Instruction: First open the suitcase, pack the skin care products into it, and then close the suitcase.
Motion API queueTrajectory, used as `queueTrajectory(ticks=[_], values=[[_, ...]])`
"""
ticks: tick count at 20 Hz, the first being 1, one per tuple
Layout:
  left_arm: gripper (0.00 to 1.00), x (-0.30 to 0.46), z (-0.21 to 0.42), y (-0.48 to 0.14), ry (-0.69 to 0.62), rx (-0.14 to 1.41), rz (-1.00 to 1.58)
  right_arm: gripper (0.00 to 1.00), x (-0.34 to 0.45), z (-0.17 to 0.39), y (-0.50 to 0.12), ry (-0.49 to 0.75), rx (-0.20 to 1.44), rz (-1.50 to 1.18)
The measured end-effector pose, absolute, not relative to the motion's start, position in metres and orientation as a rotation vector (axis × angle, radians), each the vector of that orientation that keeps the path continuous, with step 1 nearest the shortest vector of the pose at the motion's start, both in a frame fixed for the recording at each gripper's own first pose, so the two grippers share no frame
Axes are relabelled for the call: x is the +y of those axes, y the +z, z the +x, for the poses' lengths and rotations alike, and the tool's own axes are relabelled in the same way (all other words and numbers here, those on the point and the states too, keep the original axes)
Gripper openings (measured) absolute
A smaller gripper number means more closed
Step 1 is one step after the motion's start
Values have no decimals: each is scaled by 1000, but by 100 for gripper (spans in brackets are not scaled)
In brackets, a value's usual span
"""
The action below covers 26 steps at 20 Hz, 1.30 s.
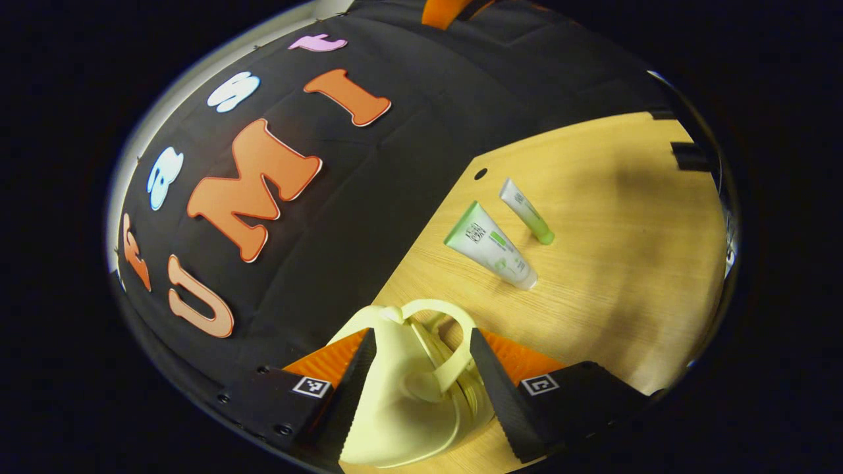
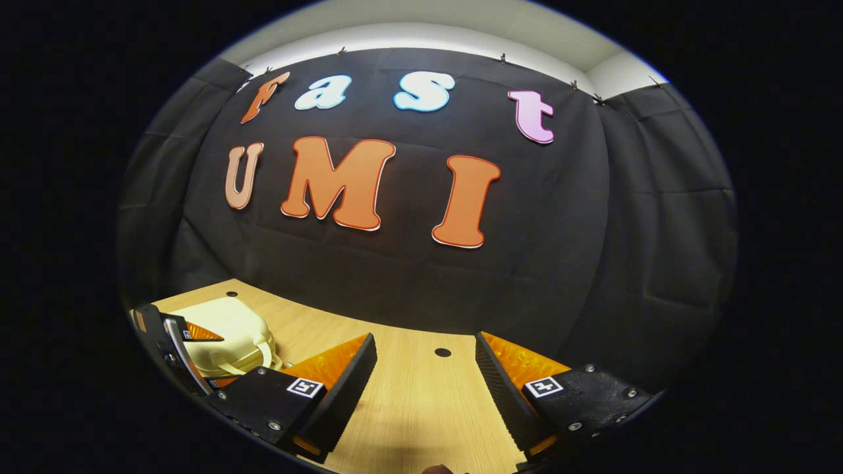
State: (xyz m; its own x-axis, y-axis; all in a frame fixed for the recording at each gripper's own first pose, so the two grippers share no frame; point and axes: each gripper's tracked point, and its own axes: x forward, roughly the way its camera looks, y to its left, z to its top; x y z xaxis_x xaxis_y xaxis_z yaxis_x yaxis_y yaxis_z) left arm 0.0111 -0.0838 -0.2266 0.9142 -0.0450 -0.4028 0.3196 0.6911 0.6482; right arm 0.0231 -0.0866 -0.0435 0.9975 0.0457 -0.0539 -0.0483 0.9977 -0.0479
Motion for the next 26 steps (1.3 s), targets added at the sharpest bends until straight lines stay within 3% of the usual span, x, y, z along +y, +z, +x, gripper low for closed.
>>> queueTrajectory(ticks=[2,3,6,8,10,11,12,13,26], values=[[87,-83,16,-241,-219,403,834,95,-92,24,-47,39,60,-39],[81,-80,19,-246,-209,413,855,95,-94,25,-48,35,61,-33],[81,-73,26,-262,-188,452,929,95,-99,26,-51,32,66,-13],[53,-76,31,-263,-182,446,975,96,-100,27,-53,34,69,-7],[43,-80,38,-268,-194,443,1015,95,-101,26,-55,39,70,-10],[13,-80,35,-271,-191,466,1019,96,-101,25,-56,44,73,-12],[14,-82,36,-265,-182,450,1025,96,-101,24,-57,46,73,-16],[2,-82,38,-258,-180,443,999,96,-102,24,-58,51,74,-20],[2,16,26,-137,142,405,541,96,-80,39,-76,194,102,-1]])
